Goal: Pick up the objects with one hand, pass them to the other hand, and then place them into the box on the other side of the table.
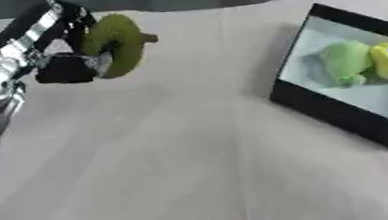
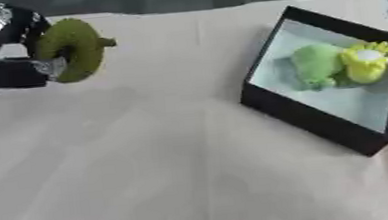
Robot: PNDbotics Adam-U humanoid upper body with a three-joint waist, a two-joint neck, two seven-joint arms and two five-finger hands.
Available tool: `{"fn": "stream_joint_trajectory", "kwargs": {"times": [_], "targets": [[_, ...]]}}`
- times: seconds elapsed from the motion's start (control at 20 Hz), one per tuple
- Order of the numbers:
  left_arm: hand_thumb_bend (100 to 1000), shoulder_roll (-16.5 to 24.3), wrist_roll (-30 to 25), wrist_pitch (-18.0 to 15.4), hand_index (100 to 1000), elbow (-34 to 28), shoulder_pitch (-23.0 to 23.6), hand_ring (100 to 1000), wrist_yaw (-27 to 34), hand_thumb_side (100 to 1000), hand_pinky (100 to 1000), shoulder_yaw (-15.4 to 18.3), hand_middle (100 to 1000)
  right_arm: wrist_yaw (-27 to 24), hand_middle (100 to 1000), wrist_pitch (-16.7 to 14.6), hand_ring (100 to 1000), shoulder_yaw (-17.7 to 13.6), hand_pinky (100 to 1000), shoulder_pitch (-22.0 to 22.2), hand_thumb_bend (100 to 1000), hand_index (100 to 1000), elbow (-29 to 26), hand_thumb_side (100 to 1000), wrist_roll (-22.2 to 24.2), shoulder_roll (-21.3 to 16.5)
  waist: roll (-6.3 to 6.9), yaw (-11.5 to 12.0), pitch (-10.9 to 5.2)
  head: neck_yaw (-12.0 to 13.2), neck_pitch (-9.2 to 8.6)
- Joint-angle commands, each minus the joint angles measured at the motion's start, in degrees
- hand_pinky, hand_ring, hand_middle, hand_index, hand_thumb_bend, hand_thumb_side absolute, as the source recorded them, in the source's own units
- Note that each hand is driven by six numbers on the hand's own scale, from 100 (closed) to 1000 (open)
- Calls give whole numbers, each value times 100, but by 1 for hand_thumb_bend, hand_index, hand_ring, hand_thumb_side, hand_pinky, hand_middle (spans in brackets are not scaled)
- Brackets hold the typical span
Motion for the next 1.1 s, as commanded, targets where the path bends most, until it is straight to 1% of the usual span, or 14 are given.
{"fn": "stream_joint_trajectory", "kwargs": {"times": [0.05,0.25,0.55,0.75,0.8,0.85,0.9,1.0,1.1], "targets": [[100,-92,59,-101,501,-262,-10,417,-263,100,527,-12,226,574,886,-2,925,82,875,-208,282,835,-58,262,659,122,-81,-5,-210,-33,8],[100,-352,141,-120,501,-272,83,417,-363,100,531,-72,223,1082,887,-2,924,213,870,-369,276,837,-65,265,1295,364,-98,-14,-211,-35,49],[100,-539,292,-328,500,-384,114,420,-640,100,535,-118,226,1415,890,-2,924,325,867,-504,272,838,-95,261,1800,611,-120,0,-218,-39,50],[100,-579,404,-485,497,-531,154,420,-1017,100,532,-159,228,1493,896,-2,926,400,862,-545,276,843,-78,241,2014,733,-126,21,-213,-51,50],[100,-599,446,-499,496,-552,161,419,-1077,100,531,-172,228,1498,900,-2,929,416,861,-553,409,848,-74,184,2051,760,-128,25,-212,-55,51],[100,-617,494,-511,496,-567,165,419,-1110,100,531,-188,226,1488,905,-2,931,436,860,-558,307,850,-73,217,2090,783,-129,29,-209,-59,44],[100,-633,550,-526,496,-581,169,418,-1130,100,531,-205,225,1463,908,-2,934,457,859,-560,322,852,-67,203,2128,806,-131,31,-207,-64,36],[100,-659,688,-567,495,-615,178,418,-1139,100,532,-235,224,1371,917,-2,944,500,858,-551,382,855,-44,164,2192,839,-134,37,-201,-88,6],[100,-667,806,-613,493,-654,185,417,-1129,100,532,-256,223,1217,919,-2,948,532,858,-535,404,852,13,144,2216,869,-132,42,-196,-117,-27]]}}
